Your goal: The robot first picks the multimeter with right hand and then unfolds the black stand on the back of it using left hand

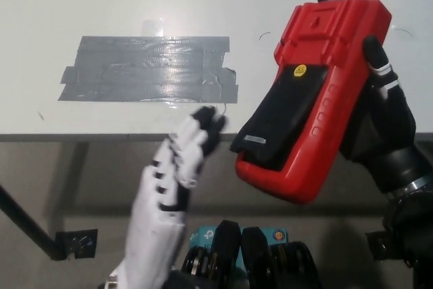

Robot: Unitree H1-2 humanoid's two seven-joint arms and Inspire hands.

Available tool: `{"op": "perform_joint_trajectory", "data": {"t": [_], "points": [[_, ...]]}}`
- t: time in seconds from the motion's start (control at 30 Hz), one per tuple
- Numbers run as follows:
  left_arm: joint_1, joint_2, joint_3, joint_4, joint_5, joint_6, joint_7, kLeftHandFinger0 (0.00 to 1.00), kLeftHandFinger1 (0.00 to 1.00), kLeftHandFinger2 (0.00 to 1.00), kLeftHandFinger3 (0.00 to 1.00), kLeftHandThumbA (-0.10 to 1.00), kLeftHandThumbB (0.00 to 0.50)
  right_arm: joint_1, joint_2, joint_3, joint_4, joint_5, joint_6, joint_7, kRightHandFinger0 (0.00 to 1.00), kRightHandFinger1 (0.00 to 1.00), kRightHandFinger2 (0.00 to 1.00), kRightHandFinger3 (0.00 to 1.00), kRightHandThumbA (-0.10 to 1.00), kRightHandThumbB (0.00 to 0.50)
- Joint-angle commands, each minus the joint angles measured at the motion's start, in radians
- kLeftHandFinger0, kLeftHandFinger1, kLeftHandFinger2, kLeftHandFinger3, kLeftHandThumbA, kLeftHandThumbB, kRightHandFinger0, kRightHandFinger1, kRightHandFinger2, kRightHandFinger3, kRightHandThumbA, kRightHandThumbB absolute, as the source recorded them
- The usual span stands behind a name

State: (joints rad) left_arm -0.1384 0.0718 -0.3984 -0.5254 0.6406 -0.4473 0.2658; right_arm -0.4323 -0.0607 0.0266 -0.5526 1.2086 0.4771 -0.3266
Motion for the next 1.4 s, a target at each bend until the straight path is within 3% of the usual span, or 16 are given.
{"op": "perform_joint_trajectory", "data": {"t": [0.0,0.23,0.27,0.3,0.33,0.37,0.4,0.47,0.5,0.53,0.7,0.77,0.87,1.1,1.33,1.37], "points": [[-0.029,-0.013,-0.059,-0.01,-0.046,-0.023,-0.081,1.0,1.0,1.0,1.0,1.0,0.237,-0.056,0.016,0.013,-0.028,0.021,-0.007,0.017,0.03,0.54,0.81,0.96,-0.1,0.057],[-0.032,0.004,-0.104,0.02,-0.1,-0.023,-0.092,1.0,0.95,0.93,1.0,1.0,0.269,-0.058,0.022,0.023,-0.03,0.017,-0.007,0.0,0.0,0.48,0.77,0.91,-0.1,0.073],[-0.022,-0.008,-0.103,0.018,-0.102,-0.023,-0.072,1.0,0.74,0.75,1.0,1.0,0.266,-0.058,0.021,0.022,-0.028,0.018,-0.007,0.006,0.0,0.48,0.76,0.9,-0.1,0.069],[-0.021,-0.017,-0.107,0.017,-0.091,-0.023,-0.038,1.0,0.4,0.48,1.0,1.0,0.231,-0.058,0.021,0.021,-0.026,0.02,-0.007,0.011,0.0,0.48,0.76,0.88,-0.1,0.073],[-0.028,-0.026,-0.113,0.012,-0.085,-0.023,-0.002,0.85,0.1,0.23,1.0,1.0,0.209,-0.057,0.023,0.018,-0.023,0.024,-0.007,0.016,0.0,0.48,0.75,0.87,-0.1,0.07],[-0.03,-0.031,-0.113,0.005,-0.086,-0.023,0.006,0.77,0.28,0.38,1.0,1.0,0.178,-0.058,0.024,0.016,-0.021,0.027,-0.007,0.019,0.0,0.48,0.75,0.87,-0.1,0.07],[-0.028,-0.038,-0.108,0.004,-0.056,-0.023,0.024,0.72,0.47,0.71,1.0,1.0,0.174,-0.059,0.022,0.012,-0.02,0.027,-0.007,0.02,0.0,0.48,0.75,0.87,-0.1,0.071],[-0.015,-0.05,-0.095,-0.003,-0.044,-0.023,0.017,0.82,0.79,1.0,1.0,1.0,0.182,-0.059,0.022,0.007,-0.02,0.032,-0.007,0.014,0.0,0.49,0.75,0.86,-0.1,0.073],[-0.012,-0.048,-0.09,-0.005,-0.036,-0.023,0.03,0.76,0.88,1.0,1.0,1.0,0.185,-0.058,0.021,0.005,-0.018,0.033,-0.008,0.017,0.0,0.49,0.75,0.87,-0.1,0.073],[-0.013,-0.043,-0.092,-0.006,-0.043,-0.023,0.038,0.68,0.84,1.0,1.0,1.0,0.186,-0.057,0.021,0.004,-0.014,0.031,-0.01,0.025,0.0,0.49,0.75,0.87,-0.1,0.071],[-0.023,-0.016,-0.104,-0.007,-0.079,-0.023,0.063,0.72,0.92,1.0,1.0,1.0,0.188,-0.06,0.02,-0.002,-0.002,0.027,-0.014,0.036,0.0,0.5,0.76,0.88,-0.1,0.073],[-0.021,0.016,-0.111,-0.003,-0.066,-0.023,0.108,1.0,1.0,1.0,1.0,1.0,0.166,-0.07,0.007,-0.01,0.003,-0.019,-0.014,0.029,0.0,0.5,0.76,0.89,-0.1,0.061],[-0.013,0.032,-0.107,0.0,-0.029,-0.023,0.137,1.0,1.0,1.0,1.0,1.0,0.134,-0.077,0.006,-0.021,0.004,-0.024,-0.01,0.004,0.0,0.49,0.76,0.89,-0.1,0.074],[0.049,0.068,-0.054,-0.012,-0.026,-0.023,0.117,1.0,1.0,0.96,1.0,1.0,0.172,-0.118,-0.01,-0.07,0.037,-0.034,-0.011,-0.011,0.0,0.48,0.75,0.94,-0.1,0.044],[0.095,0.142,-0.04,0.018,-0.018,-0.023,0.181,0.94,0.73,0.84,1.0,1.0,0.119,-0.198,-0.081,-0.171,0.186,-0.09,-0.039,0.028,0.09,0.39,0.7,1.0,-0.1,0.012],[0.101,0.159,-0.036,0.04,0.003,-0.023,0.213,1.0,0.91,0.92,1.0,1.0,0.087,-0.234,-0.107,-0.177,0.252,-0.167,-0.058,0.023,0.12,0.4,0.7,1.0,-0.1,0.114]]}}
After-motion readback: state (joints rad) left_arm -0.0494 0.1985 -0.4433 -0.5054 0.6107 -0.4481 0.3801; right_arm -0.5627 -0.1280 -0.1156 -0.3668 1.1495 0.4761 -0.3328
